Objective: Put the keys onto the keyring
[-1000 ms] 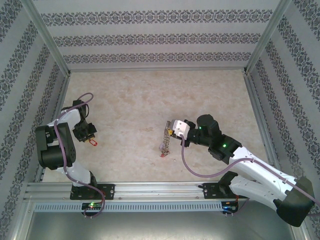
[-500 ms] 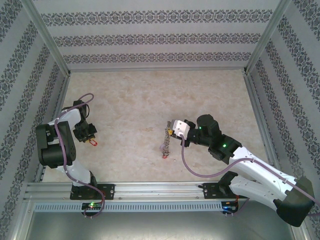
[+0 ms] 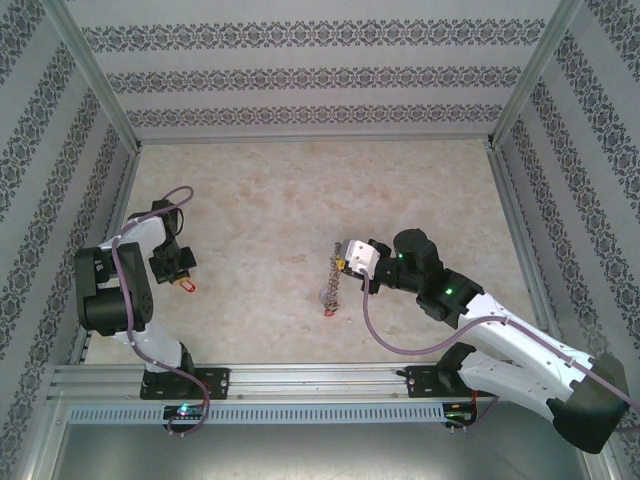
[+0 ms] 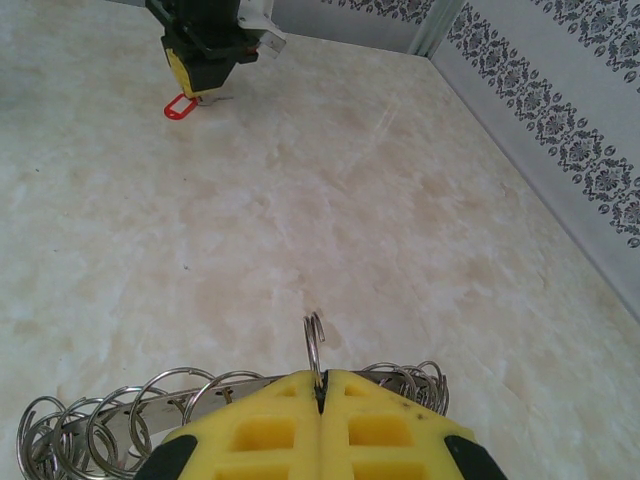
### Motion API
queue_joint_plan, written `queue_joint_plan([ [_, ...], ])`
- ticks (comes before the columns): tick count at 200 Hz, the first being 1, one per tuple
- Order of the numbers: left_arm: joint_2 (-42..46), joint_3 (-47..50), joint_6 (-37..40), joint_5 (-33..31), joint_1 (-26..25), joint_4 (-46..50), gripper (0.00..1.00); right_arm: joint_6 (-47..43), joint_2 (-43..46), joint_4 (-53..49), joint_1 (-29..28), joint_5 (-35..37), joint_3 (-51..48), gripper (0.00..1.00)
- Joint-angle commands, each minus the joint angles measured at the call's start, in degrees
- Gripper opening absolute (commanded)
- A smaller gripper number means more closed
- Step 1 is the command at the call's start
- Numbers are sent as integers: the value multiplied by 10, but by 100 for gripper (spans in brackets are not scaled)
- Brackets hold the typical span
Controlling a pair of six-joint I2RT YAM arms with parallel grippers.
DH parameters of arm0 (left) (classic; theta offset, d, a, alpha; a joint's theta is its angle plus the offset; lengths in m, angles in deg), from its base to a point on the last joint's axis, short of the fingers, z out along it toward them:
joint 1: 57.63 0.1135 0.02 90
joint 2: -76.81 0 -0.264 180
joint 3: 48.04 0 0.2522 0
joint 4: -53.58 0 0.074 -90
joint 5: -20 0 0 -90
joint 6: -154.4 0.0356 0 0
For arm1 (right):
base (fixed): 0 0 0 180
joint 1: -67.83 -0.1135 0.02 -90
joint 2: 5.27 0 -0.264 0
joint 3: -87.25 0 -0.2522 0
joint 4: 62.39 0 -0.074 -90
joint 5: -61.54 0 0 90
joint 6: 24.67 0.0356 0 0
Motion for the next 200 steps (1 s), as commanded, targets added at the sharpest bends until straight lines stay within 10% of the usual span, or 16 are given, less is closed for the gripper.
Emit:
queue_joint_plan([
  [1,38,-19,33,-13,-38,34,0,4,3,33,2,-26,3,0],
  [115,294,-25,399,319,-274,-119,0,81,23,78,50,-118,-14,0],
  [200,310,-18,665,471,-395,-187,0,89,29,49,47,-175,-3,0],
])
